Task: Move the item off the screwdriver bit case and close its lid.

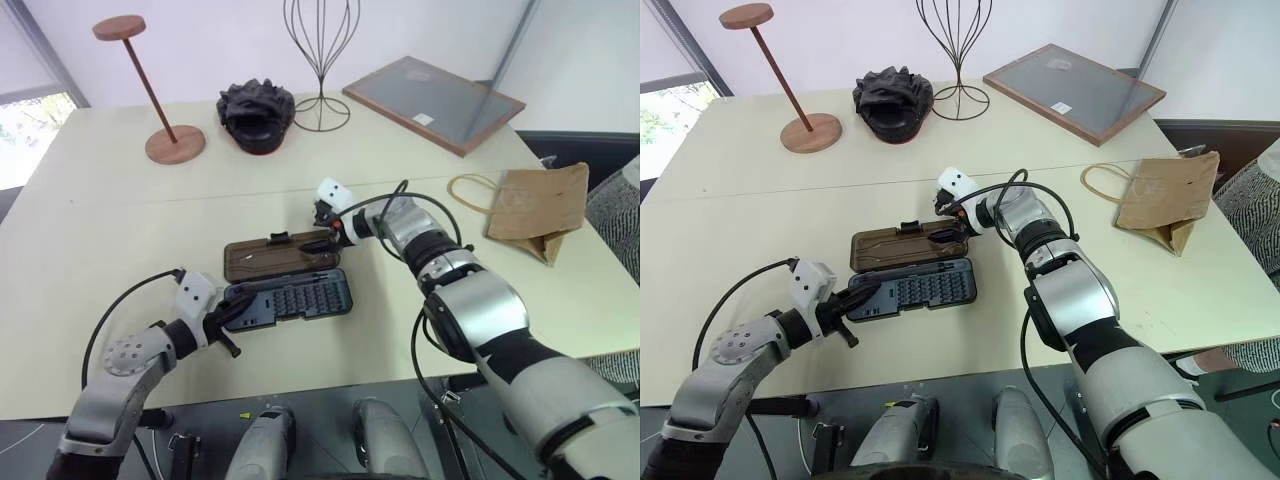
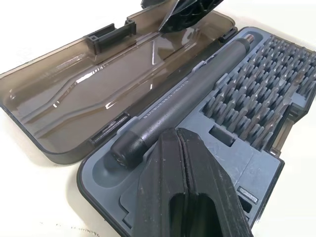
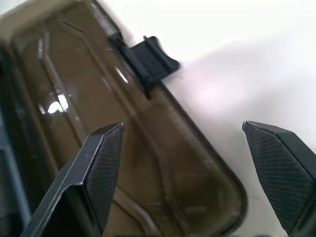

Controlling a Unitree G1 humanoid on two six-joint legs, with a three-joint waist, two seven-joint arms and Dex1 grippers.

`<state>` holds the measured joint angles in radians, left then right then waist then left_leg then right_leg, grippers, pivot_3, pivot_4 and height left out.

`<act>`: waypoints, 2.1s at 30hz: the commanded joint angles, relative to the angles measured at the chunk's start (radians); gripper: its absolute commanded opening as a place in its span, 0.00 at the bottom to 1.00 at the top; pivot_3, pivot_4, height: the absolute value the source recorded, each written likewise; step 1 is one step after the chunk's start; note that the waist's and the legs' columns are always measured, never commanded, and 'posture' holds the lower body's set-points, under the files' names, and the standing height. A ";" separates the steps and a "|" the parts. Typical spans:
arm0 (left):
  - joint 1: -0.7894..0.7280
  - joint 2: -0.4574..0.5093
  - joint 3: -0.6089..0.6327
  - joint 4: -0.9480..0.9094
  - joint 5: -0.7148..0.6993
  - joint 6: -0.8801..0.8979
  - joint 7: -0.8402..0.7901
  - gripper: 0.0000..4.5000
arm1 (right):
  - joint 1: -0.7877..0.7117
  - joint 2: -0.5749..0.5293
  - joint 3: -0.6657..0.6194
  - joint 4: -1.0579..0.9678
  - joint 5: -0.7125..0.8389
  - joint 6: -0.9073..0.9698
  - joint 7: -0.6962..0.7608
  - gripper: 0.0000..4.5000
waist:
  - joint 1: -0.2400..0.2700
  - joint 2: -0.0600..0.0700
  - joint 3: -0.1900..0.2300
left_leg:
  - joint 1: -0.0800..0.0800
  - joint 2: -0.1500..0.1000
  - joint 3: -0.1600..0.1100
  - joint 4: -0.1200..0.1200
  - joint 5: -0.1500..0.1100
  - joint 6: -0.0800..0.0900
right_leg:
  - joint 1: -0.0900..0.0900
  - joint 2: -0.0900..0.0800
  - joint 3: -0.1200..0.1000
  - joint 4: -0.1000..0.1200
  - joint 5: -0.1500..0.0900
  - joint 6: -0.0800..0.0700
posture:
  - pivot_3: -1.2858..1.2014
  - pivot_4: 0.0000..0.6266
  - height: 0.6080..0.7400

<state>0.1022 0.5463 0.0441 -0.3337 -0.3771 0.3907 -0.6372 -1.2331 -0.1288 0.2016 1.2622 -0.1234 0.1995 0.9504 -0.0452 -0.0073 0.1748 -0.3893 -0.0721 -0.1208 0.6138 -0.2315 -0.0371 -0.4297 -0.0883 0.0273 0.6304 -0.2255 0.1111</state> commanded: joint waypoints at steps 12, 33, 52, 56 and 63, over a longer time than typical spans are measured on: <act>0.022 -0.003 -0.008 -0.030 0.019 0.057 0.036 0.00 | 0.014 0.016 0.039 -0.014 -0.077 -0.107 0.020 0.00 | -0.026 -0.001 -0.001 | 0.015 0.004 0.001 -0.004 0.000 0.000 | 0.011 0.005 0.000 0.002 -0.003 -0.006 | 0.52 0.24 1.00; -0.091 -0.013 0.088 -0.066 -0.075 0.136 0.055 0.00 | 0.077 -0.122 0.138 -0.290 -0.219 -0.560 -0.138 0.00 | -0.019 -0.001 0.000 | 0.012 0.007 0.001 -0.003 0.000 0.000 | 0.008 0.007 0.000 0.002 -0.003 -0.007 | 0.52 0.24 1.00; -0.477 0.021 0.269 -0.010 -0.303 0.312 0.102 0.00 | 0.401 -0.246 0.162 -0.993 -0.223 -0.409 -0.110 0.00 | -0.001 -0.002 0.001 | 0.003 0.007 0.001 0.000 -0.001 -0.002 | 0.001 0.007 -0.001 0.001 -0.002 -0.006 | 0.52 0.24 1.00; -0.558 0.024 0.338 0.088 -0.304 0.300 0.163 0.00 | 0.407 -0.246 0.168 -1.016 -0.224 -0.398 -0.119 0.00 | 0.000 -0.003 0.001 | 0.003 0.007 0.001 -0.001 -0.001 -0.003 | 0.001 0.007 -0.001 0.001 -0.002 -0.006 | 0.52 0.24 1.00; -0.520 0.056 0.379 0.307 -0.226 0.205 0.146 0.00 | 0.395 -0.252 0.176 -1.017 -0.237 -0.412 -0.147 0.00 | 0.001 -0.003 0.001 | 0.003 0.007 0.001 -0.001 -0.001 -0.003 | 0.001 0.007 -0.001 0.001 -0.002 -0.006 | 0.52 0.24 1.00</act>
<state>-0.4239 0.5868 0.3932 -0.0565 -0.6177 0.6367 -0.4766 -0.8212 -0.3797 0.3805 0.2896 -0.3638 -0.1900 0.8178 -0.0445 -0.0101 0.1757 -0.3861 -0.0651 -0.1197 0.6132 -0.2324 -0.0404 -0.4289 -0.0813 0.0267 0.6310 -0.2278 0.1046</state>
